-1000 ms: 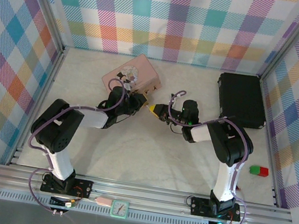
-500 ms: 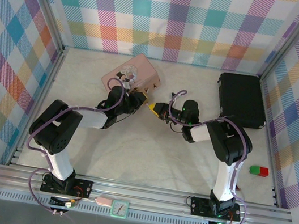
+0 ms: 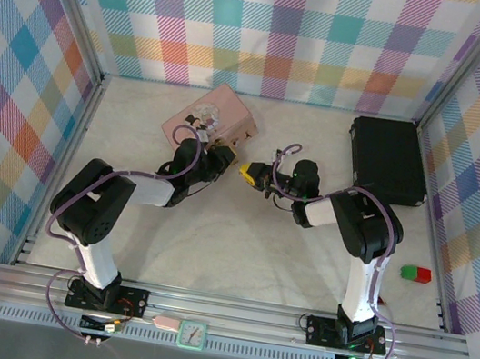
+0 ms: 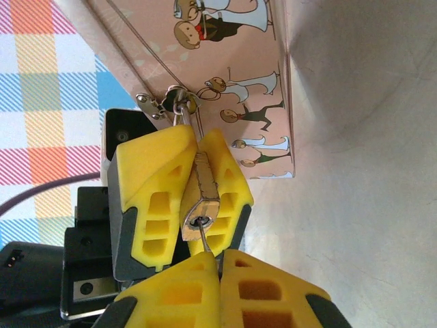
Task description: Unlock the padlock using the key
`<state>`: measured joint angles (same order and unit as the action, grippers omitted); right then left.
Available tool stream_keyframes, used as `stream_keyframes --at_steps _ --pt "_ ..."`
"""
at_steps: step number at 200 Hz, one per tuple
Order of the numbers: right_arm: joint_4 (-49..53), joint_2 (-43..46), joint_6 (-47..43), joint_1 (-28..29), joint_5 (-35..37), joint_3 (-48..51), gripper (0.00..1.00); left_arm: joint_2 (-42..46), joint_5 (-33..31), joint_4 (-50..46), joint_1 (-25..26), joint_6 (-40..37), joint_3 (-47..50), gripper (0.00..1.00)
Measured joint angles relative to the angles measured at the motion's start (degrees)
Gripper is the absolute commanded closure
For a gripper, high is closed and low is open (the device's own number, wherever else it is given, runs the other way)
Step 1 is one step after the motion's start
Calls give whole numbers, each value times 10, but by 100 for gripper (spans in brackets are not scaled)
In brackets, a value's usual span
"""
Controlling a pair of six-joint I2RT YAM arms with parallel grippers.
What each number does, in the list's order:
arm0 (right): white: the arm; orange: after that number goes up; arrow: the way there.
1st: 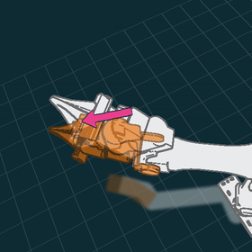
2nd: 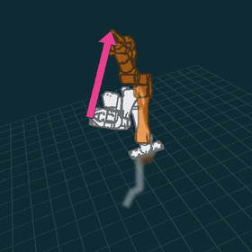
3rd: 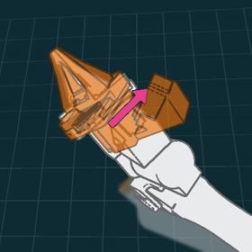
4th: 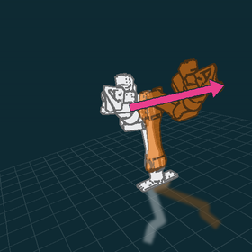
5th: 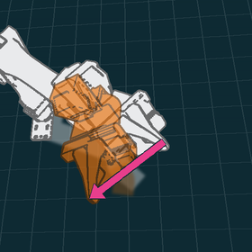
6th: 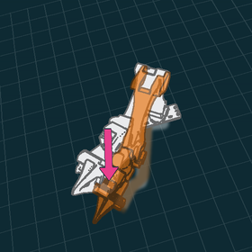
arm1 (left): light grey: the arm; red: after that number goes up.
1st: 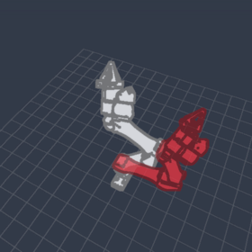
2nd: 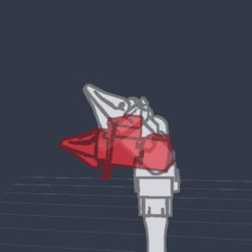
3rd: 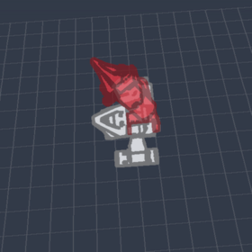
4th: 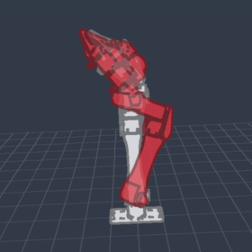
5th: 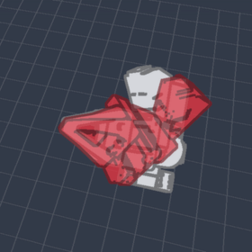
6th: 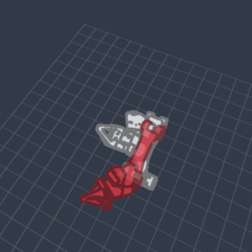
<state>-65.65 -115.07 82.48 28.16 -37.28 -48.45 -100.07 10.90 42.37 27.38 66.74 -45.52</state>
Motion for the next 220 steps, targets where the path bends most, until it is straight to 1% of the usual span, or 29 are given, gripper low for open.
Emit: stream_keyframes --at_steps 55,104,154,220 --pt "-20 -9 67 1 9 0 100 -7 -14 13 3 1 0 100" --pt "-16 -9 73 4 17 0 100 -7 -19 13 3 1 0 100" --pt "35 14 6 5 24 0 100 -7 -24 13 7 4 0 100" --pt "77 30 -39 9 39 -5 100 -7 -27 13 7 9 0 100"
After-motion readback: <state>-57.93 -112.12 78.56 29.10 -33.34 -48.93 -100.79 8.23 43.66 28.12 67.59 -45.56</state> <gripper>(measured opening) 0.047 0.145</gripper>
